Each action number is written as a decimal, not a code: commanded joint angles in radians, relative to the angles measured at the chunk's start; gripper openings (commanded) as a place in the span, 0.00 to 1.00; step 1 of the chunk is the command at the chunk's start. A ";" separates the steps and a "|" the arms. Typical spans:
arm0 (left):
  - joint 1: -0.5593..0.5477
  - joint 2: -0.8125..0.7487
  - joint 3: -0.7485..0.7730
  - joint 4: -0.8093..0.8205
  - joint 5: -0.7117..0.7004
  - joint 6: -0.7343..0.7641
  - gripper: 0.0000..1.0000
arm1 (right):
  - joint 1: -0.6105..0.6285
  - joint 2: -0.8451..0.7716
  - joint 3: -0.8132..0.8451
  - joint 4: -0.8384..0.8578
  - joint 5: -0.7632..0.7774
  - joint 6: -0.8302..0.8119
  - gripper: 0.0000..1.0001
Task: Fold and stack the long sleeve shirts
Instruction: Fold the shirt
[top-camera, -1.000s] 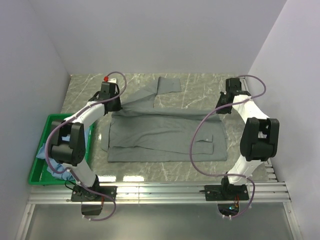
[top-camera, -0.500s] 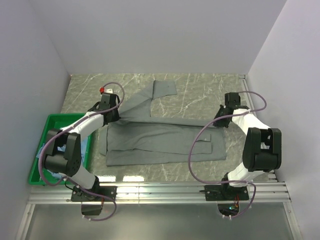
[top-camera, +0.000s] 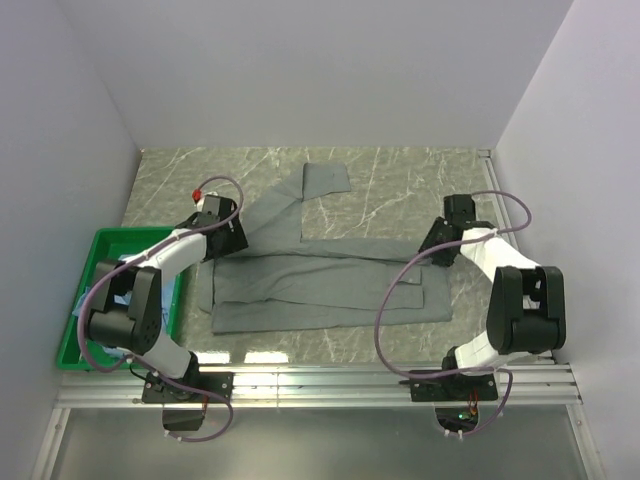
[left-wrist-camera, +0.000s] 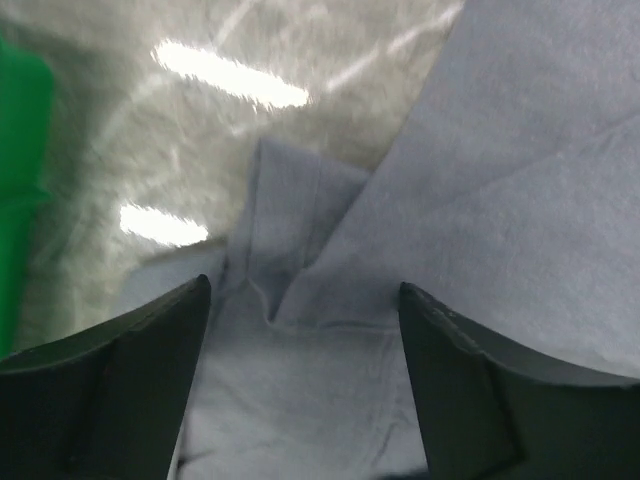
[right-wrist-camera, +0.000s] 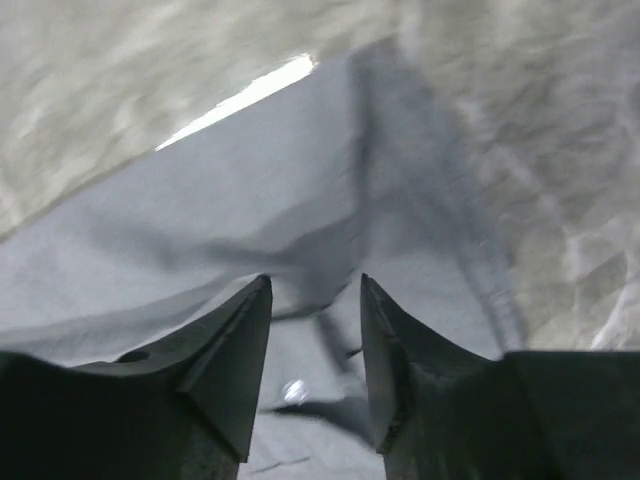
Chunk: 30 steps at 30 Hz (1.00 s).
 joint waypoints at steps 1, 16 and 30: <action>0.002 -0.049 -0.022 -0.005 0.069 -0.069 0.86 | 0.105 -0.076 0.074 -0.022 0.098 -0.029 0.50; 0.002 -0.208 -0.013 -0.015 0.101 -0.074 0.95 | 0.300 0.079 0.137 0.050 0.063 -0.004 0.47; -0.009 -0.108 0.176 -0.071 -0.066 0.008 0.97 | 0.300 0.027 0.036 0.018 0.010 -0.043 0.46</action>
